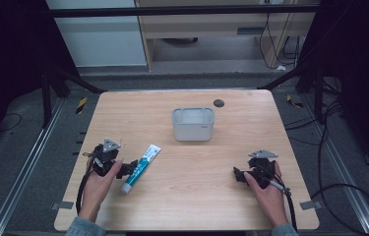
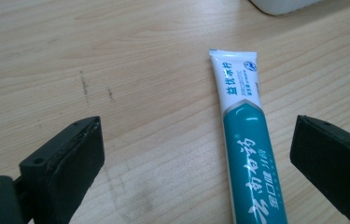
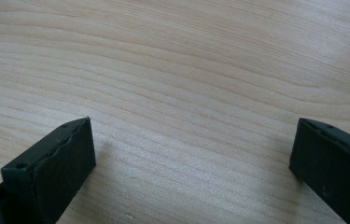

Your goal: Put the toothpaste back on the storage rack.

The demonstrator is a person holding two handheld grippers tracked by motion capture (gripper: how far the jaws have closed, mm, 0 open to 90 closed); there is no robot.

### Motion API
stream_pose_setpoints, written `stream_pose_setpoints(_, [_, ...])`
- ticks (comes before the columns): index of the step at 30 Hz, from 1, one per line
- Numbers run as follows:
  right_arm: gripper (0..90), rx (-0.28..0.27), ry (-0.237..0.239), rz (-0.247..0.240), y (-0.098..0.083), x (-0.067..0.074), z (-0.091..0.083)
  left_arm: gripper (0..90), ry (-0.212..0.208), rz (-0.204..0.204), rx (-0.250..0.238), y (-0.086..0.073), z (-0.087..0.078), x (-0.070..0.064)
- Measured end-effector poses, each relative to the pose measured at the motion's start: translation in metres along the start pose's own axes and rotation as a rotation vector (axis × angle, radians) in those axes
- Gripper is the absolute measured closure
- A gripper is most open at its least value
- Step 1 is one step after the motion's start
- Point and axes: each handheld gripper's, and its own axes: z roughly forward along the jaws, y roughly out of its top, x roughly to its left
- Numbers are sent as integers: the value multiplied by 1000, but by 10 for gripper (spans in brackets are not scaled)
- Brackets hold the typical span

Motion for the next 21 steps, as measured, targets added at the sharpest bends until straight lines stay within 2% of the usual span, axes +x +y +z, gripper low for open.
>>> stream_pose_setpoints(3, [5, 3, 6, -6, 0, -1, -1, 29, 13, 12, 28, 4, -2, 0])
stream_pose_setpoints(7, [7, 2, 11, -9, 0, -1, 0, 32, -10, 24, 30, 9, -2, -6])
stream_pose_setpoints(14, [11, 1, 7, -14, 0, -1, -1, 51, -8, 119, 47, 21, -1, -26])
stream_pose_setpoints(18, [13, 1, 7, -12, 0, -1, -1, 51, -11, 153, 74, 34, -6, -29])
stream_pose_setpoints(21, [11, 0, 8, -4, 0, 0, -1, 40, -50, 149, 103, 43, -8, -31])
